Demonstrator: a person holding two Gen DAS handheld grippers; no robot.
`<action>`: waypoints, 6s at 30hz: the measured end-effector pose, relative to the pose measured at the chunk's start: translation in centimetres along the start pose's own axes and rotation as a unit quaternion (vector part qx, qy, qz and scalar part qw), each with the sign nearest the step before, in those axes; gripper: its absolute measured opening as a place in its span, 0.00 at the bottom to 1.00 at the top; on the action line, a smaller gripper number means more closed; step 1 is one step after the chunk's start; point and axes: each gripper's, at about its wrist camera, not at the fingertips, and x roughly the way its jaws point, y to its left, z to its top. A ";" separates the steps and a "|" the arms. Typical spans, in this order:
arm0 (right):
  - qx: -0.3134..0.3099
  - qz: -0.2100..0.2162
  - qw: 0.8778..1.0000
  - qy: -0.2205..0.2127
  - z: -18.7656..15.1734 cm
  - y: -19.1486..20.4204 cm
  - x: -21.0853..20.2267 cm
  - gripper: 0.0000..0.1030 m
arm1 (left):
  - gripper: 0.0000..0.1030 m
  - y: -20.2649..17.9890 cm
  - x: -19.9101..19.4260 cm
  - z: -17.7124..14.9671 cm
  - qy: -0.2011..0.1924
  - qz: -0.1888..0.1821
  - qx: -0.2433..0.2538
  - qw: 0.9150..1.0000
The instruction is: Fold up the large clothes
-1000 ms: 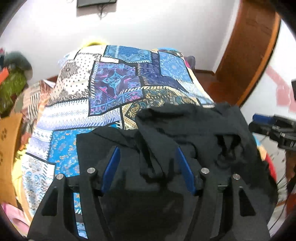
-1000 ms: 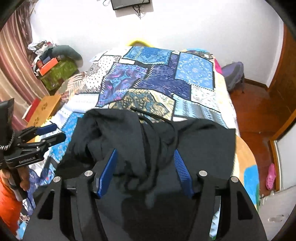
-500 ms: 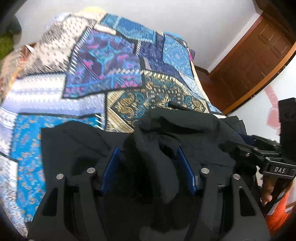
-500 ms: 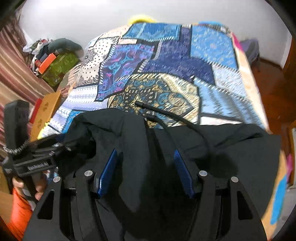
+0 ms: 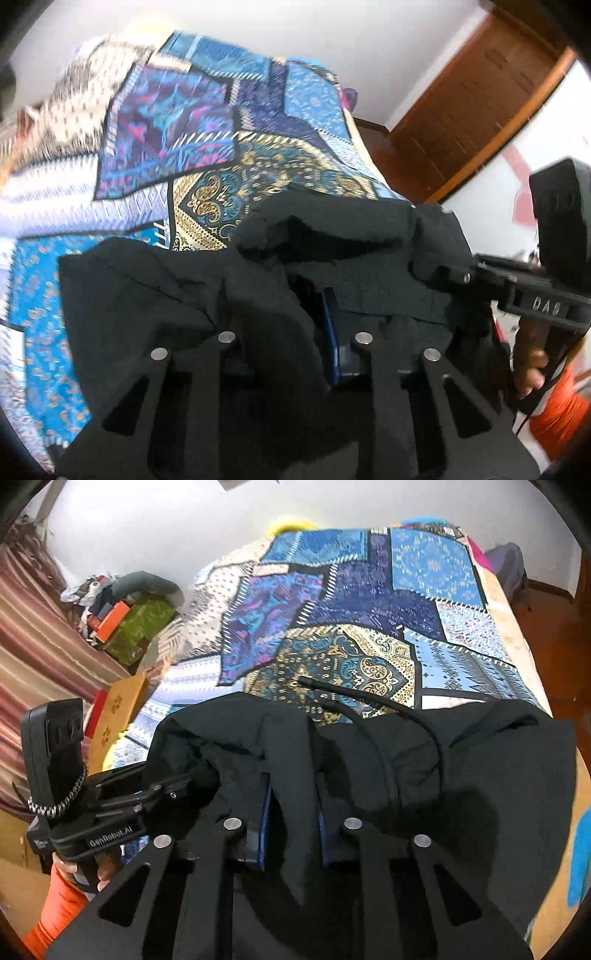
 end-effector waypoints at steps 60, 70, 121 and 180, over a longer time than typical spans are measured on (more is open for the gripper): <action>-0.063 -0.085 0.994 0.031 -8.5 4.5 -1.3 0.50 | 0.62 -3.9 -7.3 -9.6 0.021 0.050 0.021 0.998; -0.150 -0.141 0.979 0.001 -12.2 6.9 -2.8 0.59 | 0.63 -3.8 -5.2 -12.9 0.042 0.055 -0.018 0.997; 0.210 -0.018 0.978 0.010 -7.0 -13.8 -5.0 0.69 | 0.63 20.6 -0.4 -11.8 0.017 -0.113 -0.324 0.939; 0.020 -0.147 0.986 -0.073 1.6 -5.6 -7.8 0.08 | 0.05 17.5 -9.4 -7.5 -0.039 0.153 -0.188 0.969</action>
